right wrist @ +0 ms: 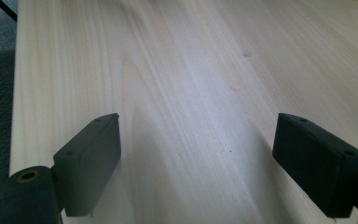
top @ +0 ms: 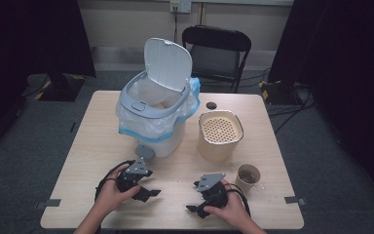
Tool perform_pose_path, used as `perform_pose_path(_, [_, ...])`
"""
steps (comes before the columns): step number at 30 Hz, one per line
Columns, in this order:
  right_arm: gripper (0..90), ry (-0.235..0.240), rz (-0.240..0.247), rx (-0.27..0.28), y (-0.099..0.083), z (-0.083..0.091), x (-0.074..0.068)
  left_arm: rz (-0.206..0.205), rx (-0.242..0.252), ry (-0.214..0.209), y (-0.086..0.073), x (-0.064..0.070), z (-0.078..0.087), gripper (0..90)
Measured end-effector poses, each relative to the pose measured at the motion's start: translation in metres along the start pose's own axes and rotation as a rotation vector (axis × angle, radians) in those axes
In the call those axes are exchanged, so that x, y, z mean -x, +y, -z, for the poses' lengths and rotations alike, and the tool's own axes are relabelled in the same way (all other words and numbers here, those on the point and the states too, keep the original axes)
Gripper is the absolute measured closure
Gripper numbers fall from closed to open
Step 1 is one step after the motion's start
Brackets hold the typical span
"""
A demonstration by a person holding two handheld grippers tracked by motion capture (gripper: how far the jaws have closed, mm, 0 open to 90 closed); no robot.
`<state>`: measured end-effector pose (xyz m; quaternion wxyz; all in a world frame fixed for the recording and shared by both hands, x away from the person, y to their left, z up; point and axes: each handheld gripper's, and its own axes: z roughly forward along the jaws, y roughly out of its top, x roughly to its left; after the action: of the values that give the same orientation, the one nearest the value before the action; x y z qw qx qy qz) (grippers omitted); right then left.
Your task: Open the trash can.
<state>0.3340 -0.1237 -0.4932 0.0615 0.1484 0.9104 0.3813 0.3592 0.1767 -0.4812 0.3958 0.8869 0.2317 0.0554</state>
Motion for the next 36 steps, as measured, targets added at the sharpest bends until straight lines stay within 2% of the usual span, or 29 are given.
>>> perform_pose_path(7, [14.8,-0.002,0.006,-0.010,-0.007,0.012,-0.002,0.006,-0.004,0.001,-0.007,-0.002,-0.001,20.1])
perform_pose_path(10, [14.8,-0.005,0.004,-0.011,-0.010,0.015,-0.002,-0.012,-0.029,0.008,-0.009,-0.002,-0.002,20.1])
perform_pose_path(11, [14.8,-0.001,-0.009,-0.006,-0.011,0.019,-0.002,-0.014,-0.033,0.000,-0.012,-0.002,-0.005,20.1])
perform_pose_path(13, [14.8,-0.002,-0.004,-0.005,-0.012,0.020,-0.002,-0.022,-0.027,-0.003,-0.013,-0.002,-0.005,19.2])
perform_pose_path(16, [14.9,-0.005,-0.005,-0.003,-0.015,0.025,-0.002,-0.011,-0.023,-0.012,-0.014,-0.002,-0.004,19.5])
perform_pose_path(22, [14.9,0.000,-0.006,-0.006,-0.021,0.031,-0.002,-0.055,-0.011,-0.026,-0.018,-0.001,-0.004,16.6])
perform_pose_path(25, [15.0,0.003,-0.009,-0.010,-0.025,0.036,-0.004,-0.071,0.018,-0.034,-0.022,-0.001,-0.004,15.1])
perform_pose_path(26, [15.0,-0.002,-0.005,-0.009,-0.026,0.038,-0.004,-0.071,0.018,-0.034,-0.022,-0.001,-0.004,15.0])
perform_pose_path(30, [15.0,0.001,-0.012,-0.001,-0.030,0.045,-0.004,-0.113,-0.001,-0.038,-0.021,-0.001,-0.004,14.3])
perform_pose_path(32, [15.0,0.007,-0.025,0.007,-0.032,0.048,-0.004,-0.115,0.000,-0.040,-0.022,0.000,-0.004,12.8])
perform_pose_path(36, [15.1,-0.002,-0.007,0.002,-0.034,0.052,-0.005,-0.135,0.001,-0.045,-0.023,0.001,-0.006,8.8])
